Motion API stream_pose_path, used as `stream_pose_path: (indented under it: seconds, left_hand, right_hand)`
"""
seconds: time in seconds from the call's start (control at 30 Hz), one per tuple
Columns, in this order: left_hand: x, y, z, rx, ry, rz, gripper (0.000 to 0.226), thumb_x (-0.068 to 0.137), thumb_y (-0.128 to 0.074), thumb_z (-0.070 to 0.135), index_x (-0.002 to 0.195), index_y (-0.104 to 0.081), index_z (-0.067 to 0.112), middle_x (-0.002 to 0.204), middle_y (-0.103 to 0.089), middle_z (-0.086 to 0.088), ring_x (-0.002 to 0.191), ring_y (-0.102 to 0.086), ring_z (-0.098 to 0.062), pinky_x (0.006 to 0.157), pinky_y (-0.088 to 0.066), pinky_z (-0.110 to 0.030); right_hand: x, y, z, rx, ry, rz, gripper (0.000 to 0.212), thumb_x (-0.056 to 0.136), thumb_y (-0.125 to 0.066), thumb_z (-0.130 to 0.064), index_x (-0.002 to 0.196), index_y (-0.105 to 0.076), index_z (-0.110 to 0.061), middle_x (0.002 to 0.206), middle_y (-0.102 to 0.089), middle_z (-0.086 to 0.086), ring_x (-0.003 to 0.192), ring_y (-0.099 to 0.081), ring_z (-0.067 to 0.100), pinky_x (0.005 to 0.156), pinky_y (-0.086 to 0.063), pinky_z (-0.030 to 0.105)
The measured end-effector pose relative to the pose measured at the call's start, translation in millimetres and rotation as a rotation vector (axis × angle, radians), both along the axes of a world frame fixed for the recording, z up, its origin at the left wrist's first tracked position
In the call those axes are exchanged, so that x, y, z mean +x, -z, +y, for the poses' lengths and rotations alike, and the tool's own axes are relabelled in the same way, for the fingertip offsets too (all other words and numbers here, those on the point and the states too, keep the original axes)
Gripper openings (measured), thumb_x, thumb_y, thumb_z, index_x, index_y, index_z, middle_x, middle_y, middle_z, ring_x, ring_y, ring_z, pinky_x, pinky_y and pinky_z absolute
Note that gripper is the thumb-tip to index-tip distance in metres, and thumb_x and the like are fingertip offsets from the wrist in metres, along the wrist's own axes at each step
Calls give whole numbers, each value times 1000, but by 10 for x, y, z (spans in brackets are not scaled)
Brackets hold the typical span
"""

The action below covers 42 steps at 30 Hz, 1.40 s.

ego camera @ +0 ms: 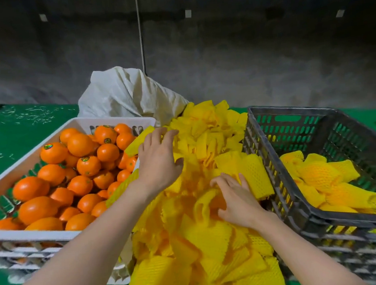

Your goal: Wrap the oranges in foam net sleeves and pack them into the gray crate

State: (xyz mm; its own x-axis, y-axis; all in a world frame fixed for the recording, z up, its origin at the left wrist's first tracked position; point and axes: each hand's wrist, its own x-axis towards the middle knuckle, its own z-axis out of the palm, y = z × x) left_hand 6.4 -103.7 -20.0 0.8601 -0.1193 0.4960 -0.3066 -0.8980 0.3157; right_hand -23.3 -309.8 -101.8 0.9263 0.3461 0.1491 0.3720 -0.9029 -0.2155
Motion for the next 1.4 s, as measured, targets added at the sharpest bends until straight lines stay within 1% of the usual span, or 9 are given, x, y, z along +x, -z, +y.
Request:
stream_pose_path:
  seconds: [0.13, 0.37, 0.53, 0.6, 0.73, 0.87, 1.0, 1.13, 1.4]
  left_hand:
    - [330, 255, 15, 367, 51, 388, 64, 94, -50, 43, 150, -20, 33, 160, -2, -6, 147, -3, -30, 116, -11, -49]
    - [270, 989, -118, 480, 275, 880, 41, 96, -50, 14, 135, -45, 1, 142, -46, -15, 131, -44, -26, 107, -33, -35]
    - [273, 664, -171, -97, 93, 530, 21, 90, -47, -1, 103, -63, -3, 115, -62, -23, 109, -57, -37, 87, -43, -41]
    - [196, 459, -150, -462, -70, 367, 17, 82, -46, -9, 74, -56, 2, 94, -64, -28, 91, -57, -44, 72, -38, -48]
    - [87, 304, -54, -977, -135, 329, 27, 83, -39, -14, 89, -62, 0, 65, -53, -9, 48, -41, -16, 41, -26, -24]
    - [-24, 164, 134, -1134, -67, 274, 38, 87, -41, -15, 113, -60, 5, 95, -61, -2, 81, -57, -4, 62, -44, -14]
    - [16, 44, 362, -1252, -130, 231, 10, 92, -57, 5, 100, -62, 9, 99, -57, -4, 96, -55, -22, 85, -48, -37]
    - [83, -68, 501, -1532, -125, 436, 18, 89, -64, 28, 86, -62, 11, 93, -58, -8, 88, -57, -25, 73, -49, -37]
    - [-76, 62, 552, -1309, 73, 427, 14, 87, -63, 3, 87, -70, 14, 89, -72, -11, 85, -67, -29, 73, -54, -43]
  right_hand:
    - [42, -81, 44, -23, -92, -65, 69, 76, -53, -8, 132, -39, -45, 150, -23, -8, 145, 5, 16, 112, 14, 45]
    - [395, -432, 284, 41, -39, -13, 65, 76, -48, 6, 130, -49, -29, 154, -20, -1, 144, -11, 18, 117, -9, 34]
    - [746, -654, 806, 294, -157, -110, 52, 86, -42, 7, 131, -51, -18, 153, -26, 6, 142, -19, 21, 115, -20, 32]
    - [931, -723, 1030, 224, -190, -100, 48, 86, -45, 2, 129, -53, -20, 157, -16, 1, 145, -7, 20, 115, -18, 38]
    - [1210, -686, 1372, -147, -244, -1, 27, 88, -53, -10, 110, -65, -19, 158, 6, -4, 144, 13, 24, 116, -5, 49]
    - [1265, -559, 1471, -218, -259, 84, 42, 90, -51, -7, 131, -50, -13, 159, -4, -1, 145, 4, 22, 116, -3, 47]
    - [1079, -607, 1337, 158, -262, -160, 35, 84, -43, 8, 114, -61, 2, 149, -35, 9, 138, -31, 21, 111, -24, 29]
    - [724, -579, 1086, 266, -395, -260, 20, 81, -41, 15, 81, -60, 8, 145, -40, 14, 136, -37, 25, 107, -33, 30]
    - [380, -678, 913, 807, 16, -293, 20, 81, -63, -9, 100, -59, -9, 117, -55, 1, 110, -50, 12, 90, -39, 26]
